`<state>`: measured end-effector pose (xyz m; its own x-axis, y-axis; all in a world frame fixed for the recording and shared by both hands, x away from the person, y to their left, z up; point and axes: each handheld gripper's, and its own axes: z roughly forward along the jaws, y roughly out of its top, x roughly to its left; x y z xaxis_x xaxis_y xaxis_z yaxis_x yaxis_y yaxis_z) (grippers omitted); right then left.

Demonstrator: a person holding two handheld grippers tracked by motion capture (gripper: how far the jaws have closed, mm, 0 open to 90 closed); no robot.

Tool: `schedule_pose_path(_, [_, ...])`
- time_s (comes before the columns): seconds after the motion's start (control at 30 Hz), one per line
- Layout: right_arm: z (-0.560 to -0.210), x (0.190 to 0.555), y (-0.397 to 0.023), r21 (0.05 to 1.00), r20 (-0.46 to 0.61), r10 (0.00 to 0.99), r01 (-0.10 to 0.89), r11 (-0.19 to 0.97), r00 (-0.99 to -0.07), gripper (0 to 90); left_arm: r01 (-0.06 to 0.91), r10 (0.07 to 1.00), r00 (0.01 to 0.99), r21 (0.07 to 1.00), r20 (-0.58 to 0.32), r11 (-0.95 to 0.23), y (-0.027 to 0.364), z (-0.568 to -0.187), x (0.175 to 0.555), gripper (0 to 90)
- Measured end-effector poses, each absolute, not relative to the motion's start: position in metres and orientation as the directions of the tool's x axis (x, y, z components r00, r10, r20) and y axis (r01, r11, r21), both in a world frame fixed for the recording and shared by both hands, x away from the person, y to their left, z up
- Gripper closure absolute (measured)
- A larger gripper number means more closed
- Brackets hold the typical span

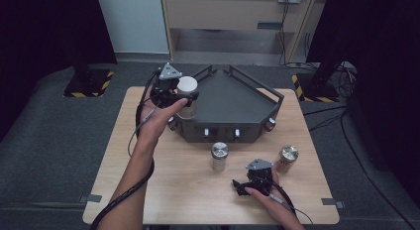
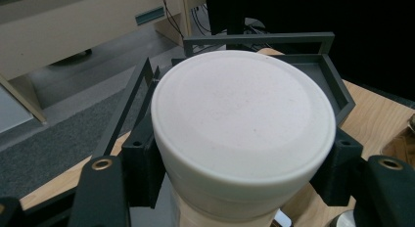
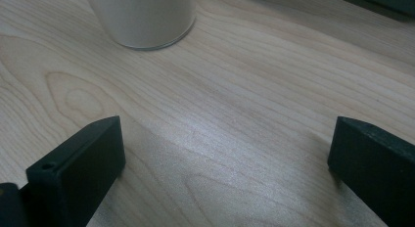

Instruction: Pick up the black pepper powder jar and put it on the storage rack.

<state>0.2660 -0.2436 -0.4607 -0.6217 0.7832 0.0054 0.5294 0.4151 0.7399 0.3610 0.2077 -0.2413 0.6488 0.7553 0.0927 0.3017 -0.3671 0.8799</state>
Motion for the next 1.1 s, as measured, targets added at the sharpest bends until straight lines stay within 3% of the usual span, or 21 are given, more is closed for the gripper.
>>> schedule_pose_path(1.1, [-0.461, 0.266, -0.244, 0.739, 0.004, 0.783, 0.529, 0.417, -0.623, 0.6, 0.32, 0.749, 0.659, 0.875, 0.069, -0.362, 0.184, -0.276, 0.407, 32.8])
